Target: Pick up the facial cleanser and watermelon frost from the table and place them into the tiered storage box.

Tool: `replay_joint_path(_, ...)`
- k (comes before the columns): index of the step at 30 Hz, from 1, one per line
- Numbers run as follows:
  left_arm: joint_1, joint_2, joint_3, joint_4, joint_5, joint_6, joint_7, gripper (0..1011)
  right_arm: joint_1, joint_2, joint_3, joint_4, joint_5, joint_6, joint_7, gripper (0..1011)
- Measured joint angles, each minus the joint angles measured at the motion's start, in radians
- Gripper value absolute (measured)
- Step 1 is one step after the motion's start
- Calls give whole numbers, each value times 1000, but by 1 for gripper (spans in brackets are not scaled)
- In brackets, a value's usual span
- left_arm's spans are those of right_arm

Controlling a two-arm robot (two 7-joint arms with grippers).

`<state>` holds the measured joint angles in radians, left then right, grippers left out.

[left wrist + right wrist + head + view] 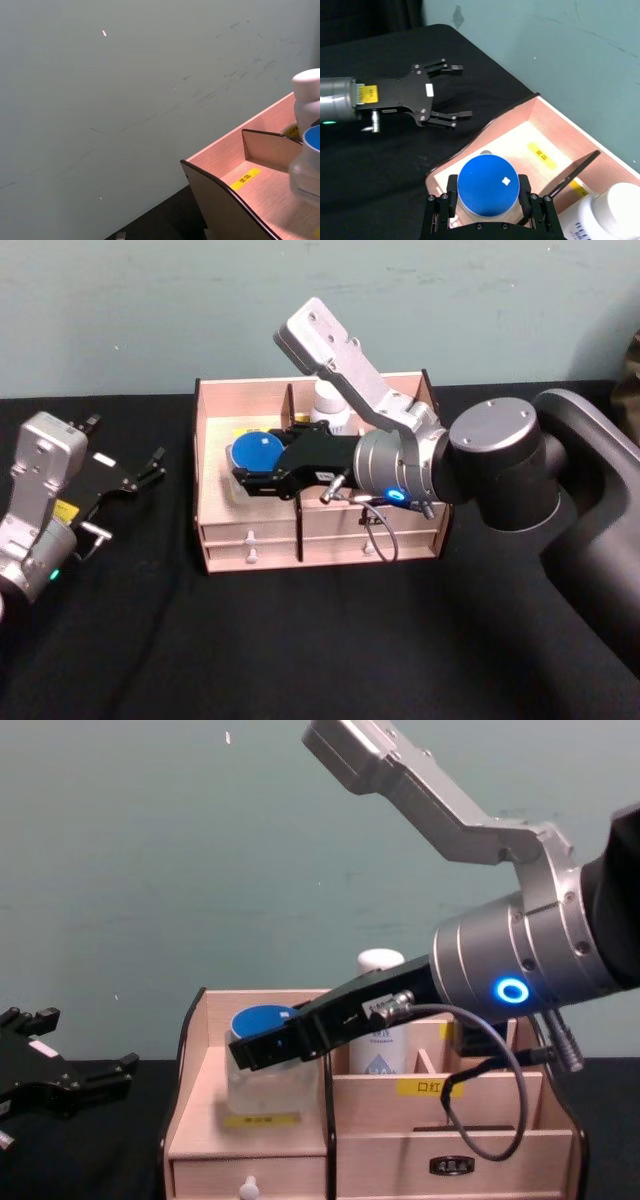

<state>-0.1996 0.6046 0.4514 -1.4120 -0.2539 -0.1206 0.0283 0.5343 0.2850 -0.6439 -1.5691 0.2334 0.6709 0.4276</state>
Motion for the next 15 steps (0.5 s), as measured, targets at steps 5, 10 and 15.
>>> replay_joint_path(5,0,0,0,0,0,0,0,1001,16,-21,6,42,-22,-15,-1,726)
replay_joint_path(10,0,0,0,0,0,0,0,1001,25,-41,14,76,-34,-29,-4,724)
replay_joint_path(15,0,0,0,0,0,0,0,1001,30,-57,19,100,-45,-38,-4,724)
